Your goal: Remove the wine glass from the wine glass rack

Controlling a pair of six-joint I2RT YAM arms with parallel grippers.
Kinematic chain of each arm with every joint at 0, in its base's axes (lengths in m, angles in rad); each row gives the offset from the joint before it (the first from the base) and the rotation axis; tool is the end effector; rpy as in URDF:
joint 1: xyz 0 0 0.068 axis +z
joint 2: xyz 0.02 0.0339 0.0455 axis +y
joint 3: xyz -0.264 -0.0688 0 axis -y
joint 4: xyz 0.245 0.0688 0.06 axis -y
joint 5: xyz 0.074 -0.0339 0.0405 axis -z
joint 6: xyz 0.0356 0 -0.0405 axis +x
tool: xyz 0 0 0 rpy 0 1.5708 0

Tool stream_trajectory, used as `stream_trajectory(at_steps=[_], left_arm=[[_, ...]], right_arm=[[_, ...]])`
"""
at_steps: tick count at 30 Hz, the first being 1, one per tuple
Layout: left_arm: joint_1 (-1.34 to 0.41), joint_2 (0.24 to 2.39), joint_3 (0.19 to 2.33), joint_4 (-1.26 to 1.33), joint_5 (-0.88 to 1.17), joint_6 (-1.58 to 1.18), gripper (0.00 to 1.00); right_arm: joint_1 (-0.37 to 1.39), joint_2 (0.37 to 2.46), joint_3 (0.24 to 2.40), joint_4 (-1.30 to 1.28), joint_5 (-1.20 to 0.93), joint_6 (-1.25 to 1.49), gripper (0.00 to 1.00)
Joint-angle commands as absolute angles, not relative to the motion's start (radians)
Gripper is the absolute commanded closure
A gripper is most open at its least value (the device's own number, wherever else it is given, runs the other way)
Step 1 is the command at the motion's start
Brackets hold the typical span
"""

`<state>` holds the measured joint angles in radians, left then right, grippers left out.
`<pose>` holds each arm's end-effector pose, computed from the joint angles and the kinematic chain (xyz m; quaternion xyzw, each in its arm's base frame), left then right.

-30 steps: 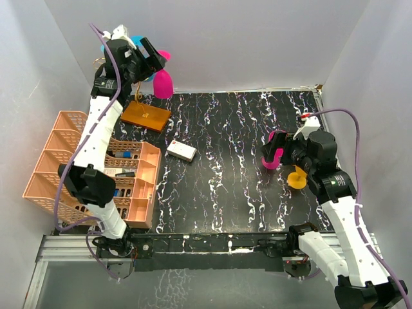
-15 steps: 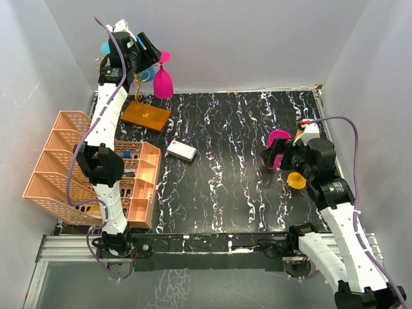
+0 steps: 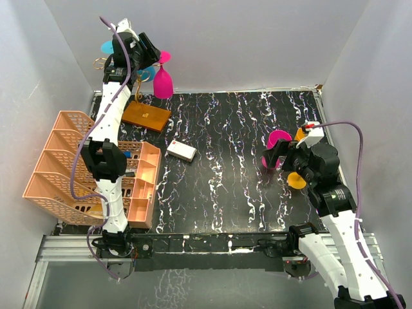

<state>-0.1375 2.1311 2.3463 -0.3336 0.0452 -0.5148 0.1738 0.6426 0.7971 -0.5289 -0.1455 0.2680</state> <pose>0.4907 -0.0695 0.4351 -0.1254 0.7371 -0.2287 0.6235 0.1401 0.0298 0.3288 -0.0021 0.8252 0.1817 0.5349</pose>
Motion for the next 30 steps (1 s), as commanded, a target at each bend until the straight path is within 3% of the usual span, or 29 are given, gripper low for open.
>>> stream_trajectory(at_steps=[1, 17, 30], left_arm=[[-0.132, 2.134, 2.404, -0.307, 0.036, -0.478, 0.51], [-0.132, 2.172, 2.407, -0.309, 0.1, -0.462, 0.56], [-0.132, 2.175, 2.425, -0.318, 0.099, -0.454, 0.75]], right_arm=[[0.173, 0.626, 0.79, -0.446, -0.125, 0.268, 0.01], [0.172, 0.624, 0.784, -0.439, -0.112, 0.269, 0.01], [0.173, 0.624, 0.784, -0.439, -0.109, 0.27, 0.01]])
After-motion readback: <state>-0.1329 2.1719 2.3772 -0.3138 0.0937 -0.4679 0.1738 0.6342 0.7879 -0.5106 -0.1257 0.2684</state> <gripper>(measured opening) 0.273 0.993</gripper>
